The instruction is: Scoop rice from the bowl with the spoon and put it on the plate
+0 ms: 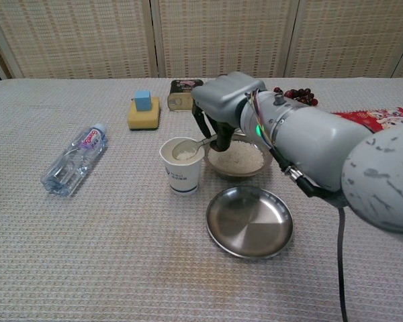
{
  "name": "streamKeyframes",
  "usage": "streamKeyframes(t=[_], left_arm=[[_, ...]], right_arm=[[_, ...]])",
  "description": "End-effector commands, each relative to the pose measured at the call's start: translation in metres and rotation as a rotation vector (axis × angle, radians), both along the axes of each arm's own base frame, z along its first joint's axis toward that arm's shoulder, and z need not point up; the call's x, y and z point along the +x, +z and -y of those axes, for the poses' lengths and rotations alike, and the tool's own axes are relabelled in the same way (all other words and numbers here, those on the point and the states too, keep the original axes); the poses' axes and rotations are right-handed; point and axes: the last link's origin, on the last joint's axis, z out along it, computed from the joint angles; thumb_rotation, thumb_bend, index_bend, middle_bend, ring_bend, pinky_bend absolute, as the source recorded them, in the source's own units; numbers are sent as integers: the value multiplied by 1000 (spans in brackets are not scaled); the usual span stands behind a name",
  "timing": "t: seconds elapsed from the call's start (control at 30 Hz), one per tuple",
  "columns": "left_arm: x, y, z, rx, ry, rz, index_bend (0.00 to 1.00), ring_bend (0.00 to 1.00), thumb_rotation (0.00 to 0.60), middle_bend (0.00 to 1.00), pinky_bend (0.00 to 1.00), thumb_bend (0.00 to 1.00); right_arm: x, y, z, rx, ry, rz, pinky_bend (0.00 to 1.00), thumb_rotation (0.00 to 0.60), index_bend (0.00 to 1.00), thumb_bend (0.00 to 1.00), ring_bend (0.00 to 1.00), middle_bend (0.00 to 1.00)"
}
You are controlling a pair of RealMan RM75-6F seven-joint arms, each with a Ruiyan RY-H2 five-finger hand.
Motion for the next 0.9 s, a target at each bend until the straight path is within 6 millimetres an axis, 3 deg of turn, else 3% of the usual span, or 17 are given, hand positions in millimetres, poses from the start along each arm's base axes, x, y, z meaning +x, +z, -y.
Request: streamKeyframes(t=[0.03,0.17,0.43,0.9], left_arm=[[-1,0,0,-1,10,-5,0,0,600,0,117,419],[-2,0,-1,-5,22,-8,0,0,600,0,119,419],[-1,0,0,-17,21,0,0,0,600,0,119,419],[-1,0,0,-20,22,-2,0,0,600,0,119,419]], right_arm=[[-3,-6,-14,-78,156,-101,59,600,904,329,264,594],[1,-8,-30,-150,290,-129,59,600,905,329,264,594],[-3,-10,-43,-221,401,-234,53,600,904,329,264,594],[-4,-5,-49,-330,523,-294,43,600,904,329,265,594]])
